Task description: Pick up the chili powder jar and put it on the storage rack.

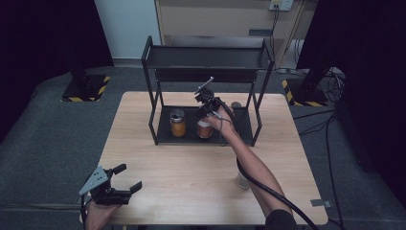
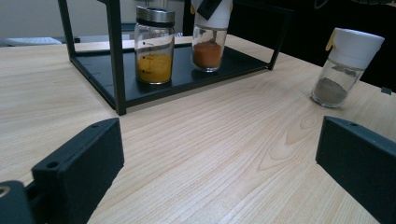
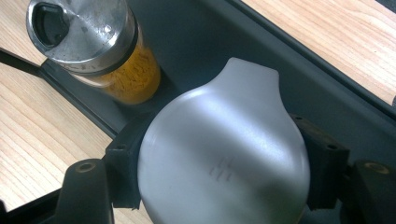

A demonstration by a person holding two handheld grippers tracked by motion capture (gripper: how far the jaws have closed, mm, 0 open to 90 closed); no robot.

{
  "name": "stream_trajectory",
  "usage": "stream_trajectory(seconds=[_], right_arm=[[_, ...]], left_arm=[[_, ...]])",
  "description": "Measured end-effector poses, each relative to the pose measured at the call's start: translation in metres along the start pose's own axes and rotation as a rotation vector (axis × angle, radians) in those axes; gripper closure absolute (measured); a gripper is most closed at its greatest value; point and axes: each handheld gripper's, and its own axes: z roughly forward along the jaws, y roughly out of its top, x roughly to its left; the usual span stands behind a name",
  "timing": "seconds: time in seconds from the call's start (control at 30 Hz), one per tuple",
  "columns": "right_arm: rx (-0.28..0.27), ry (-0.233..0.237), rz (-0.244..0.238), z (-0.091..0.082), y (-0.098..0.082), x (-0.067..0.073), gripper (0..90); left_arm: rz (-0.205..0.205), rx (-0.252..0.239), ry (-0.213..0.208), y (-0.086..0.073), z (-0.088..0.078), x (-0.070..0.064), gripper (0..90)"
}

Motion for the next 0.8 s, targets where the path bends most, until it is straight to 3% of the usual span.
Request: stream_trajectory(seconds=[0.8], right_arm=[[0.001, -0.009, -0.016, 0.0055, 0.0022, -0.0001, 31.0]], left_arm=[[0.001, 0.000, -0.003, 0.0000, 0.0001, 0.0002, 0.4]])
